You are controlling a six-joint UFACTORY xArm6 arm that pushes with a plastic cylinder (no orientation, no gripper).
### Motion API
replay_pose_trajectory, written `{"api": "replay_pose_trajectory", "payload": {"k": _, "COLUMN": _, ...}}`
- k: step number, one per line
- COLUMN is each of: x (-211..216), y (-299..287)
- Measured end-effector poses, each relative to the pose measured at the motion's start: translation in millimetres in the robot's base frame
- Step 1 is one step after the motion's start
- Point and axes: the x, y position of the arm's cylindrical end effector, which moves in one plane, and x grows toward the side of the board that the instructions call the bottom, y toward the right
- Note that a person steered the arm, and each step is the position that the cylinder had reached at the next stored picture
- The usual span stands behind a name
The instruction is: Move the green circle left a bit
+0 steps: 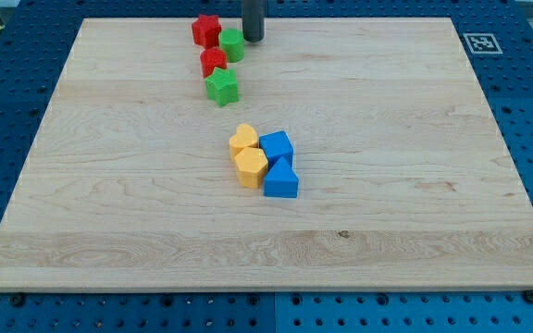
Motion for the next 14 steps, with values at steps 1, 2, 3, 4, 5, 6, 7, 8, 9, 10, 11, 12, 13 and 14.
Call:
{"api": "replay_pose_trajectory", "payload": {"k": 1, "x": 14.3, "y": -6.0}}
{"api": "replay_pose_trajectory", "payload": {"k": 2, "x": 23.5, "y": -9.7}}
{"api": "replay_pose_trajectory", "payload": {"k": 3, "x": 23.8, "y": -9.7}}
{"api": "replay_pose_trajectory", "payload": {"k": 4, "x": 24.9, "y": 4.1}}
{"api": "replay_pose_trajectory", "payload": {"k": 5, "x": 39.6, "y": 35.5}}
{"api": "replay_pose_trajectory", "payload": {"k": 6, "x": 54.6, "y": 35.0}}
{"api": "replay_pose_trajectory", "payload": {"k": 7, "x": 54.6, "y": 17.1}}
{"api": "replay_pose_trajectory", "payload": {"k": 8, "x": 54.6, "y": -9.5}}
{"api": "replay_pose_trajectory", "payload": {"k": 9, "x": 54.6, "y": -23.8}}
{"api": "replay_pose_trajectory", "payload": {"k": 10, "x": 54.6, "y": -24.4}}
{"api": "replay_pose_trajectory", "payload": {"k": 11, "x": 54.6, "y": -24.4}}
{"api": "replay_pose_trajectory", "payload": {"k": 12, "x": 54.8, "y": -24.8}}
{"api": "replay_pose_trajectory", "payload": {"k": 13, "x": 54.8, "y": -24.6}}
{"api": "replay_pose_trajectory", "payload": {"k": 14, "x": 54.8, "y": -22.4}}
